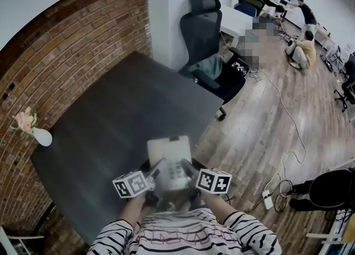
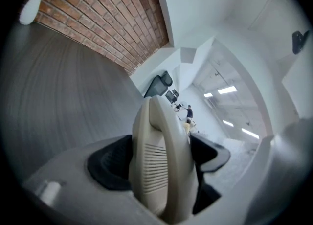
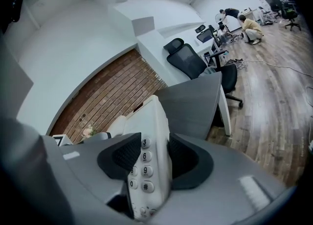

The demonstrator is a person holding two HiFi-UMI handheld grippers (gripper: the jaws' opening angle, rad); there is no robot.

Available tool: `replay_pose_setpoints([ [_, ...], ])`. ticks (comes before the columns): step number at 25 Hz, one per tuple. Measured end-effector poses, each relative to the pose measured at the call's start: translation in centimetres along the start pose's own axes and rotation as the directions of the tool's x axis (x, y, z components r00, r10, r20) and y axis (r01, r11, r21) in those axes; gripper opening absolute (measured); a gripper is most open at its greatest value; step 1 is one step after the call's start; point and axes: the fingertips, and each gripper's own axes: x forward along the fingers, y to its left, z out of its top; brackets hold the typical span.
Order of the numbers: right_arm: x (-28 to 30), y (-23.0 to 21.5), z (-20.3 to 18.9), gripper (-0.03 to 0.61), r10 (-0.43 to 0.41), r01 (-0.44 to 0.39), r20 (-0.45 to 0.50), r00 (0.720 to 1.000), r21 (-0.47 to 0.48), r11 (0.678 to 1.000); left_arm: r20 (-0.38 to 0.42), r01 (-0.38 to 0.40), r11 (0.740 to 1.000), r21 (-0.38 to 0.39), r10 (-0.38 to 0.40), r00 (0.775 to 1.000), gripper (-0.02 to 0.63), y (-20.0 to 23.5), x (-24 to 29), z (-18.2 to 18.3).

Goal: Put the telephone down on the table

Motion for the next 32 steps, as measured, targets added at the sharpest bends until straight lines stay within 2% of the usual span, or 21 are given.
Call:
replay_pose_setpoints([
  [5,3.1,-1.6,3.5,0.176,0.081,-0.085,-0.081,0.993,-0.044,0.995,0.093,-0.074,0.997,-0.032,0.077,0.993,0.367,0.5,3.1,1.6],
  [10,6.6,-3.2,8.0,0.176,0.150,-0.175,-0.209,0.966,-0.109,0.979,0.212,-0.149,0.983,-0.104,0.169,0.963,0.367,1.1,6.7,3.6],
  [15,9.7,-4.1,11.8,0.176,0.218,-0.284,-0.333,0.917,-0.162,0.945,0.319,-0.215,0.958,-0.190,0.267,0.910,0.367,1.2,9.5,5.0],
  [21,12.2,-4.6,13.9,0.176,0.270,-0.389,-0.451,0.851,-0.195,0.900,0.406,-0.275,0.922,-0.271,0.369,0.836,0.367,1.3,11.1,5.5],
  [25,14.1,-3.7,13.4,0.176,0.299,-0.451,-0.519,0.801,-0.192,0.872,0.436,-0.315,0.890,-0.329,0.439,0.785,0.367,2.5,10.3,5.7],
  [32,17.7,-1.0,11.2,0.176,0.309,-0.488,-0.585,0.750,-0.175,0.855,0.446,-0.344,0.852,-0.396,0.506,0.739,0.365,5.8,7.8,7.4],
])
